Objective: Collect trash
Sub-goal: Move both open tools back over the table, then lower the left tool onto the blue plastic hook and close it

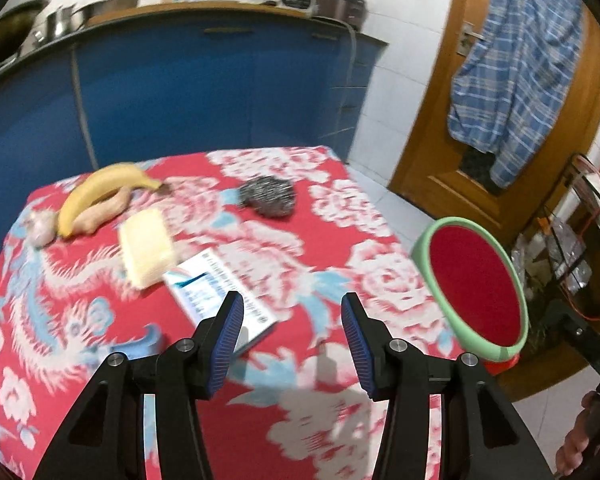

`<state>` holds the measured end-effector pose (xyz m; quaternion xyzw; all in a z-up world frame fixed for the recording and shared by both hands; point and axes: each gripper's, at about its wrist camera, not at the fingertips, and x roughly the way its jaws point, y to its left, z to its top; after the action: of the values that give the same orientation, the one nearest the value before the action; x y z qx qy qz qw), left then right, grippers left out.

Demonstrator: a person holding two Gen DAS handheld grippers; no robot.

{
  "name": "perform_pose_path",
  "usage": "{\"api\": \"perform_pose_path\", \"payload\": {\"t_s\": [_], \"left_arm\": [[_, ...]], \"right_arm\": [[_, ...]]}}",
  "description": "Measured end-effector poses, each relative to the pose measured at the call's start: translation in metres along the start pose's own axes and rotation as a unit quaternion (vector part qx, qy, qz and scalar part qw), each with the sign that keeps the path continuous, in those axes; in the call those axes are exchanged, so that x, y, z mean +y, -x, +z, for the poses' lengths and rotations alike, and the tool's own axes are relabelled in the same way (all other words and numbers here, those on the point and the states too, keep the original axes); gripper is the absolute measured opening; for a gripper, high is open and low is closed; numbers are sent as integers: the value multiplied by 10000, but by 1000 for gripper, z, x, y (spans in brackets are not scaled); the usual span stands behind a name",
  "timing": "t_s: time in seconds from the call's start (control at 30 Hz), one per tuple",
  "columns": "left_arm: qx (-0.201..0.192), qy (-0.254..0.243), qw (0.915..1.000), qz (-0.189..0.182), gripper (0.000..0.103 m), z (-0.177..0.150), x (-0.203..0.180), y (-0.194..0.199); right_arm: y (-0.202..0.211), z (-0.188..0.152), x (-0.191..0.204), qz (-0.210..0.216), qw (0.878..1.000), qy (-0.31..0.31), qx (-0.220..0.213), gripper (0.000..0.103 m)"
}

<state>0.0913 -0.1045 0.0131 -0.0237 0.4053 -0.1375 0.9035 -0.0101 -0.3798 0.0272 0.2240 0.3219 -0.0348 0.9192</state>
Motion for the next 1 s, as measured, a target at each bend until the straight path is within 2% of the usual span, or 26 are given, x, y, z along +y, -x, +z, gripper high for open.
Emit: {"api": "perform_pose_path", "payload": {"t_s": [0.37, 0.63, 1.0], "left_arm": [[201, 705, 9969, 274, 52, -23, 62, 4], [444, 1209, 9913, 279, 52, -38, 98, 0], [486, 1476, 9867, 477, 52, -33, 131, -17]], "right_arm": [[-17, -8, 33, 160, 9993, 279, 199, 62], [-33, -13, 60, 271, 9976, 518, 371, 62], [-50, -20, 86, 287, 9950, 776, 566, 62]]}}
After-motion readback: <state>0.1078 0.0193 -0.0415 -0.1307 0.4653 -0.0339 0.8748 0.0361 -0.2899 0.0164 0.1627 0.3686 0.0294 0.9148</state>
